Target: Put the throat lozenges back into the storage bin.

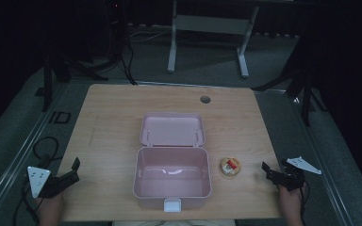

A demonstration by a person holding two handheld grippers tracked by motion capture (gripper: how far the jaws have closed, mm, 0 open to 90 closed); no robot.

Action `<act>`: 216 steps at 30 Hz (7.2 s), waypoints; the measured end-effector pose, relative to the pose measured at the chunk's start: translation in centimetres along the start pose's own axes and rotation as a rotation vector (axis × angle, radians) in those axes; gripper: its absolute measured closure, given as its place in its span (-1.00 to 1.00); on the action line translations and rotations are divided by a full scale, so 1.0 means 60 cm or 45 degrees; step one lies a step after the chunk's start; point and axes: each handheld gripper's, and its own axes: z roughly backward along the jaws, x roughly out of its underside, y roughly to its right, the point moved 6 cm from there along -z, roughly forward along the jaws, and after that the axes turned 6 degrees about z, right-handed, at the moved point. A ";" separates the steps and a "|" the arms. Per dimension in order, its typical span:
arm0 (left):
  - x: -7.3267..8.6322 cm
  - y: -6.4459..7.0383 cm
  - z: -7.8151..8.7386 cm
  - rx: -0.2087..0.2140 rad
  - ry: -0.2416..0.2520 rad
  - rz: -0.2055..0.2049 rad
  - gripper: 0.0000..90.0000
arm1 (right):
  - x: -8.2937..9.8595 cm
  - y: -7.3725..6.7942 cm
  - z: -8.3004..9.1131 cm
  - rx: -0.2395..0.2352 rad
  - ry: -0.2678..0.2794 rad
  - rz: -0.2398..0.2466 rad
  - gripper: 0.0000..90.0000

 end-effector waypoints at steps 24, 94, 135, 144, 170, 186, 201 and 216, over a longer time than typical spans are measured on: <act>-0.001 -0.004 0.000 0.013 0.004 0.041 -0.99 | 0.006 -0.050 0.000 -0.367 -0.534 0.414 -0.77; -0.001 -0.006 0.001 0.029 0.010 0.056 -0.99 | -0.111 -0.197 -0.075 -0.641 -1.325 0.908 -0.72; -0.001 -0.007 0.001 0.036 0.010 0.064 -0.99 | -0.185 -0.244 -0.042 -0.735 -1.325 1.072 -0.54; -0.001 -0.006 0.001 0.033 0.010 0.062 -0.99 | -0.258 -0.256 0.011 -0.732 -1.245 1.126 -0.54; -0.001 -0.007 0.001 0.035 0.012 0.067 -0.99 | -0.302 -0.393 0.072 -0.916 -1.119 1.398 -0.54; -0.001 -0.008 0.002 0.040 0.013 0.072 -0.99 | -0.280 -0.497 0.053 -1.056 -1.104 1.546 -0.54; -0.001 -0.007 0.001 0.041 0.010 0.069 -0.99 | -0.185 -0.511 -0.002 -1.113 -1.184 1.587 -0.54; -0.001 -0.007 0.001 0.044 0.010 0.068 -0.99 | -0.133 -0.518 -0.039 -1.051 -1.215 1.641 -0.54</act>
